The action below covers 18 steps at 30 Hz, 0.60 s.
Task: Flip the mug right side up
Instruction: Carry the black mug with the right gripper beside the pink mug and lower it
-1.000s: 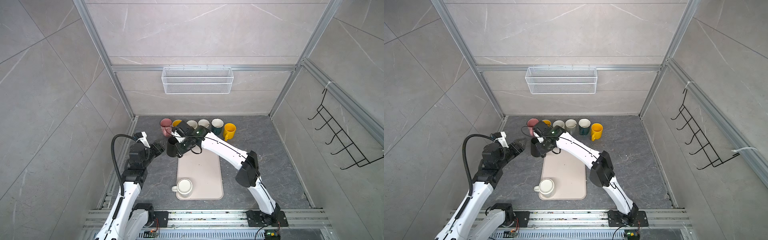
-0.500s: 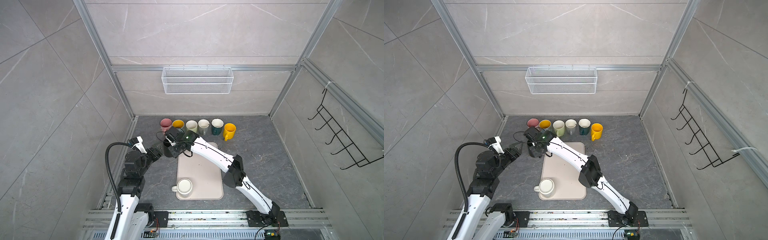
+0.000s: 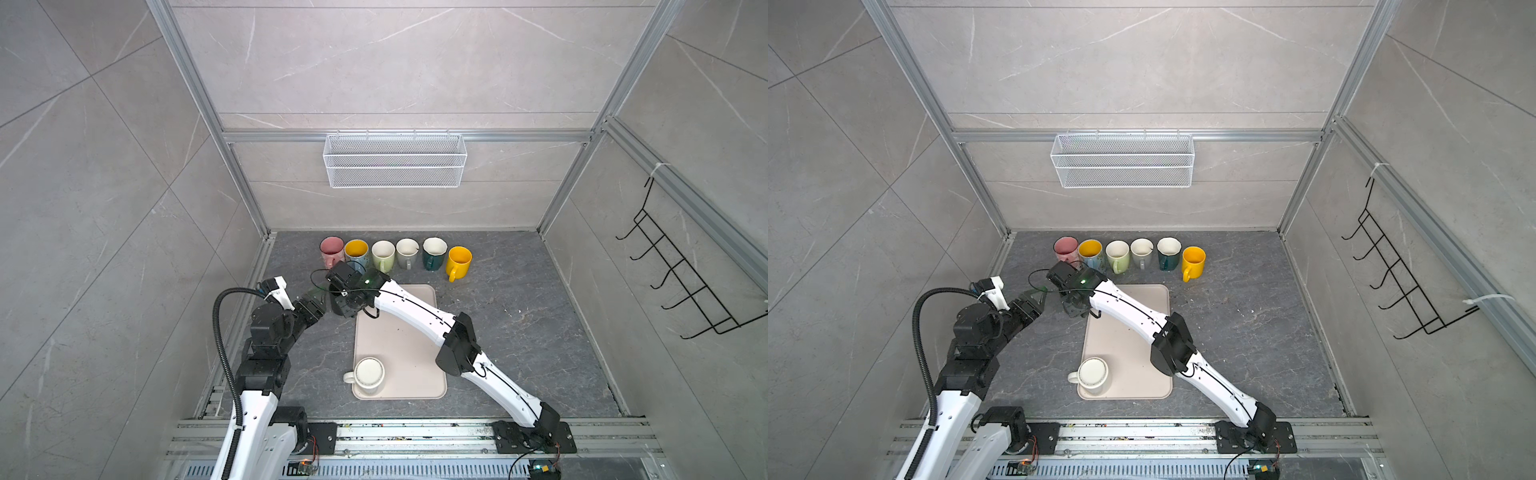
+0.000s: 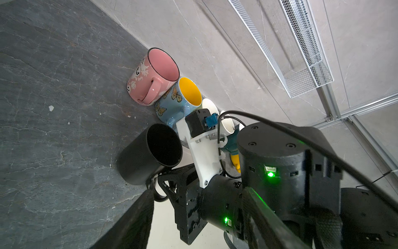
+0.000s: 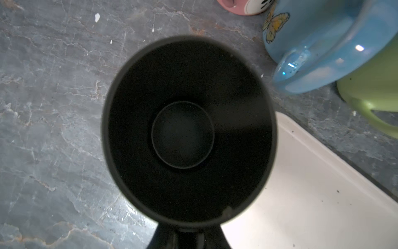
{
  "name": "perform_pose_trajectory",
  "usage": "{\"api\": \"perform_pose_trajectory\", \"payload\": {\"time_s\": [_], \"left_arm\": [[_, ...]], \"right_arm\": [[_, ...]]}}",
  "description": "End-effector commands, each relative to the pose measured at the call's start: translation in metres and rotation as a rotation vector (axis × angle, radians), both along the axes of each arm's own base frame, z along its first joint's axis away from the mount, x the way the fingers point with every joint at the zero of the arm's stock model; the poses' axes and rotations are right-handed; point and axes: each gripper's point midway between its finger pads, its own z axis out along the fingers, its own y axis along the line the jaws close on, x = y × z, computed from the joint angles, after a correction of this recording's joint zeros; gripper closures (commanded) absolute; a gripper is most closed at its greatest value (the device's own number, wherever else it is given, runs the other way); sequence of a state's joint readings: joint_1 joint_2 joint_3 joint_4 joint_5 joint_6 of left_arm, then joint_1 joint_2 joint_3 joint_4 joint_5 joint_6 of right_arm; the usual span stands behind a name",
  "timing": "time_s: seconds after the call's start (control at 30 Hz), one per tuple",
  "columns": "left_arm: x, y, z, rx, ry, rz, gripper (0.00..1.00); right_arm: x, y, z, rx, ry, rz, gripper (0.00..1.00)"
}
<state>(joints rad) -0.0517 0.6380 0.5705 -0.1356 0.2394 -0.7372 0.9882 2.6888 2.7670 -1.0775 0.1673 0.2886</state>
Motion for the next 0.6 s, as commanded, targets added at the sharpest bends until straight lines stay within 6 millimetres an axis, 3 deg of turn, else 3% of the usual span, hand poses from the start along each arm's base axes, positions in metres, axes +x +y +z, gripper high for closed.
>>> {"api": "perform_pose_trajectory", "payload": {"time_s": [0.0, 0.57], "left_arm": [[-0.002, -0.001, 0.009, -0.007, -0.036, -0.006, 0.33], [-0.004, 0.000, 0.006, -0.005, -0.031, -0.005, 0.33]], "right_arm": [[0.016, 0.020, 0.033, 0.118, -0.099, -0.036, 1.00], [0.028, 0.024, 0.025, 0.134, -0.138, -0.083, 1.00]]}}
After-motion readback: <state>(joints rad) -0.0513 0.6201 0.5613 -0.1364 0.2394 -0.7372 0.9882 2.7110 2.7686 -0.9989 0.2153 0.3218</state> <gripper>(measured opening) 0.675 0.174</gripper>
